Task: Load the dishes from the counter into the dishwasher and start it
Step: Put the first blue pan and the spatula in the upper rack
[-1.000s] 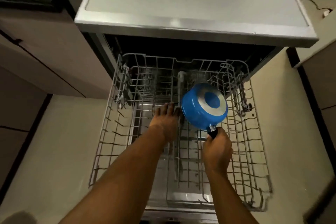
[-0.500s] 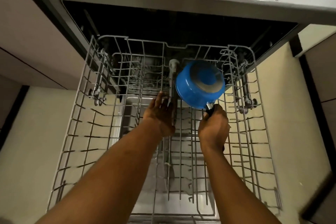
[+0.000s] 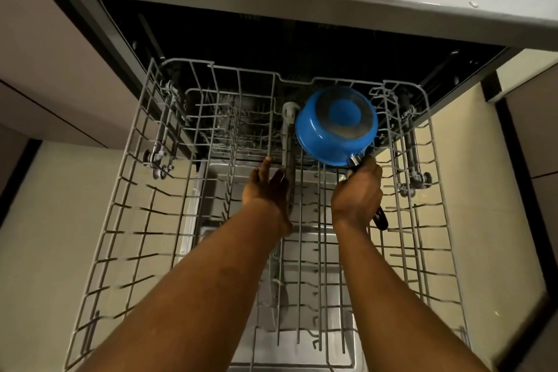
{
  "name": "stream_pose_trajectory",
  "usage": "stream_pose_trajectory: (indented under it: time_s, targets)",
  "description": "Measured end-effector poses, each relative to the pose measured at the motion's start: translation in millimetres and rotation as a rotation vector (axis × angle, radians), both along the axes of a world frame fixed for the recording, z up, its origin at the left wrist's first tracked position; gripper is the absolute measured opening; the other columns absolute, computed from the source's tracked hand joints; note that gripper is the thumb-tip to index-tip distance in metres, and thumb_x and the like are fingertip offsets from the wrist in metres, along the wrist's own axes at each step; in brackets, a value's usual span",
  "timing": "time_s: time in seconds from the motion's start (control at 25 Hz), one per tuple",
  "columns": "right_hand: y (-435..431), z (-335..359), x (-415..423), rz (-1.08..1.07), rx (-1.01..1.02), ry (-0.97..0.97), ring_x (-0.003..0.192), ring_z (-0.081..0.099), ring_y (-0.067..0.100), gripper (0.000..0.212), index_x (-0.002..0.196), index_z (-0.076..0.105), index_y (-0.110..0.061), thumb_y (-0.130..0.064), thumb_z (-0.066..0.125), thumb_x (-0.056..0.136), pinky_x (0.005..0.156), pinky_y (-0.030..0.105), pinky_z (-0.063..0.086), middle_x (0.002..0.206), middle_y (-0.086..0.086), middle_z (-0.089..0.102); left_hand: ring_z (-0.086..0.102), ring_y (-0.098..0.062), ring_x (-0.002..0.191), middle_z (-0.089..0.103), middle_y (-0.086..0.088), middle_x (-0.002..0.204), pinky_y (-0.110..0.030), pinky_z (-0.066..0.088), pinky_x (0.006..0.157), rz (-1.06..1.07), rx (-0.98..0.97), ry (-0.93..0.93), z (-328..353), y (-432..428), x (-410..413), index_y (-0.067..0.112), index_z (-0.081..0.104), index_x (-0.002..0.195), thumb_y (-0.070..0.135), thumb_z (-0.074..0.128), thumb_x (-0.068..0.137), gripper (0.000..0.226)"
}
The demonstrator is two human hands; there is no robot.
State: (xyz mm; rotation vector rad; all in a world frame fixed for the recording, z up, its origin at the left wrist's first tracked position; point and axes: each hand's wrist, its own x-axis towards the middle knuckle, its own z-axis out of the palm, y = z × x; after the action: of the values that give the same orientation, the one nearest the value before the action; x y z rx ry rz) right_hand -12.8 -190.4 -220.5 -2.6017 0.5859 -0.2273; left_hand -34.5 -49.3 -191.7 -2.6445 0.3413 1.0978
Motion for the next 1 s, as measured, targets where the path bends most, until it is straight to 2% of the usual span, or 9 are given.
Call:
stream_pose_trajectory:
  time_s: [0.12, 0.28, 0.44, 0.6, 0.8, 0.92, 1.0]
  targets:
    - [-5.3, -7.7, 5.3, 0.005, -0.015, 0.001, 0.106, 0.06, 0.029, 0.047, 0.13, 0.048, -0.006, 0.004, 0.062, 0.086, 0.083, 0.033, 0.05, 0.123, 0.013, 0.055, -0.03, -0.044, 0.14, -0.017, -0.008, 0.163, -0.051, -0.006, 0.121, 0.021, -0.003, 0.017, -4.2, -3.4, 2.4, 0.018, -0.013, 0.156, 0.068, 0.04, 0.092, 0.097]
    - [-11.0, -16.0, 10.5, -0.042, 0.009, 0.015, 0.108, 0.059, 0.031, 0.046, 0.133, 0.045, -0.007, 0.005, 0.055, 0.089, 0.08, 0.029, 0.048, 0.126, 0.015, 0.054, -0.031, -0.046, 0.139, -0.018, -0.009, 0.162, -0.053, -0.003, 0.121, -0.013, 0.024, 0.02, -10.1, -3.9, 5.1, 0.018, -0.012, 0.156, 0.07, 0.039, 0.091, 0.098]
    - [-6.8, -24.6, 12.6, -0.022, -0.005, -0.034, 0.114, 0.056, 0.032, 0.052, 0.14, 0.041, -0.007, 0.005, 0.051, 0.09, 0.091, 0.037, 0.051, 0.132, 0.017, 0.052, -0.03, -0.047, 0.14, -0.016, -0.009, 0.163, -0.054, -0.002, 0.121, -0.024, 0.058, 0.032, -10.8, -6.3, 7.2, 0.018, -0.009, 0.157, 0.07, 0.037, 0.091, 0.096]
    - [-6.7, -29.7, 15.2, -0.015, -0.044, 0.031, 0.121, 0.053, 0.034, 0.058, 0.148, 0.033, -0.009, 0.003, 0.048, 0.092, 0.096, 0.045, 0.051, 0.14, 0.019, 0.046, -0.028, -0.048, 0.14, -0.014, -0.009, 0.163, -0.055, -0.001, 0.121, -0.03, 0.069, 0.045, -7.6, -8.3, 8.8, 0.018, -0.008, 0.157, 0.07, 0.036, 0.091, 0.095]
    - [-14.5, -30.9, 16.0, 0.042, -0.055, 0.068, 0.122, 0.053, 0.036, 0.051, 0.147, 0.032, -0.007, -0.002, 0.041, 0.097, 0.092, 0.049, 0.052, 0.144, 0.02, 0.043, -0.026, -0.048, 0.141, -0.014, -0.008, 0.164, -0.054, -0.001, 0.121, -0.029, 0.082, 0.034, -5.2, -9.9, 7.9, 0.017, -0.009, 0.157, 0.071, 0.035, 0.091, 0.095]
    - [-17.1, -31.9, 19.0, 0.057, 0.003, 0.068, 0.126, 0.047, 0.042, 0.054, 0.148, 0.029, -0.002, 0.001, 0.043, 0.096, 0.097, 0.053, 0.047, 0.145, 0.024, 0.039, -0.023, -0.049, 0.142, -0.013, -0.008, 0.164, -0.055, -0.001, 0.121, -0.031, 0.102, 0.023, -5.7, -11.4, 8.9, 0.018, -0.009, 0.157, 0.073, 0.033, 0.091, 0.096]
    - [-16.2, -30.5, 16.6, 0.077, -0.053, 0.143, 0.134, 0.038, 0.04, 0.067, 0.151, 0.017, -0.002, 0.001, 0.05, 0.093, 0.106, 0.049, 0.041, 0.152, 0.025, 0.029, -0.023, -0.049, 0.142, -0.014, -0.008, 0.164, -0.056, -0.002, 0.121, -0.028, 0.106, 0.025, -7.8, -13.2, 8.4, 0.019, -0.008, 0.157, 0.074, 0.034, 0.09, 0.097]
